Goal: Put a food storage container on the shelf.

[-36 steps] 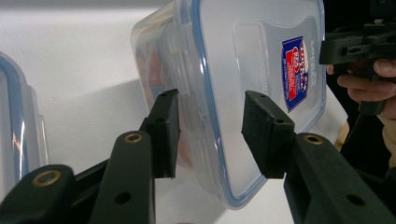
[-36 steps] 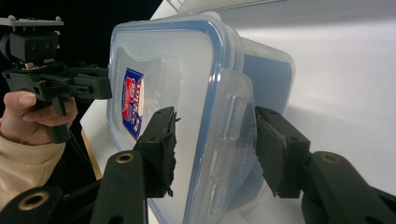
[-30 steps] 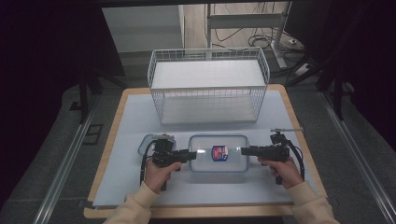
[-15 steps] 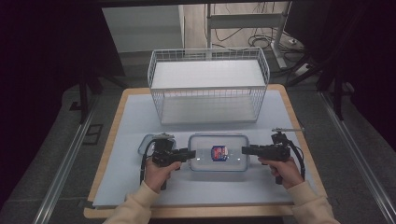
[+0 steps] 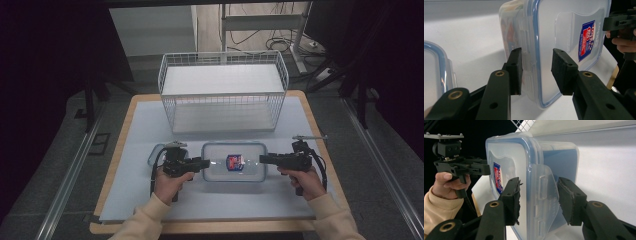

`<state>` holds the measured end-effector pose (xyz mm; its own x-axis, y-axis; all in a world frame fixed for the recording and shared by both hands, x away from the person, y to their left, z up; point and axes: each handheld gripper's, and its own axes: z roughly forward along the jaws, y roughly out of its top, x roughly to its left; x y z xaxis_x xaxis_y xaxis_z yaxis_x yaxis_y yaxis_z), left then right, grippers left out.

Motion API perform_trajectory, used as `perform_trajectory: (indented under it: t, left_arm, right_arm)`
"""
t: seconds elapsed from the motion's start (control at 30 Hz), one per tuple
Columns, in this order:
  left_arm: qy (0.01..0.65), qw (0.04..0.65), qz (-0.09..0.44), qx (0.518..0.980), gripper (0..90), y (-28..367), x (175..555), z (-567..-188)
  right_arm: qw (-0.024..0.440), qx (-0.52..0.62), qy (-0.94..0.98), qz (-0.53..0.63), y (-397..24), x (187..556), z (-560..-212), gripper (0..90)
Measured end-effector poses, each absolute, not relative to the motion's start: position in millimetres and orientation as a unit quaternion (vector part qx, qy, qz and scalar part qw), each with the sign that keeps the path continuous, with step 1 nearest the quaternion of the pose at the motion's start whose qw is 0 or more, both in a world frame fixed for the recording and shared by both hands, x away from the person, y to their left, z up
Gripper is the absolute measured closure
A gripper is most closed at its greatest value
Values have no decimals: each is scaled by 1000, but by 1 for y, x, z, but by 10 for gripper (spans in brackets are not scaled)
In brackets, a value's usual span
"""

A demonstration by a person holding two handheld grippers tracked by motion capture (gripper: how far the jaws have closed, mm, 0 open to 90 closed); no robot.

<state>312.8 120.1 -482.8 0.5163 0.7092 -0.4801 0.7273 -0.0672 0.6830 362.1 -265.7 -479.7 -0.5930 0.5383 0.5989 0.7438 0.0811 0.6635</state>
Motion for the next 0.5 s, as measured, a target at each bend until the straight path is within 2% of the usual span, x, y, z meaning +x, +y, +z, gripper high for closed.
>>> perform_trajectory:
  t: [0.5]
  left_arm:
    - [472, 489, 15, 733, 625, 122, 309, -459]
  right_arm:
    - [97, -427, -720, -539, -267, 364, -463, 536]
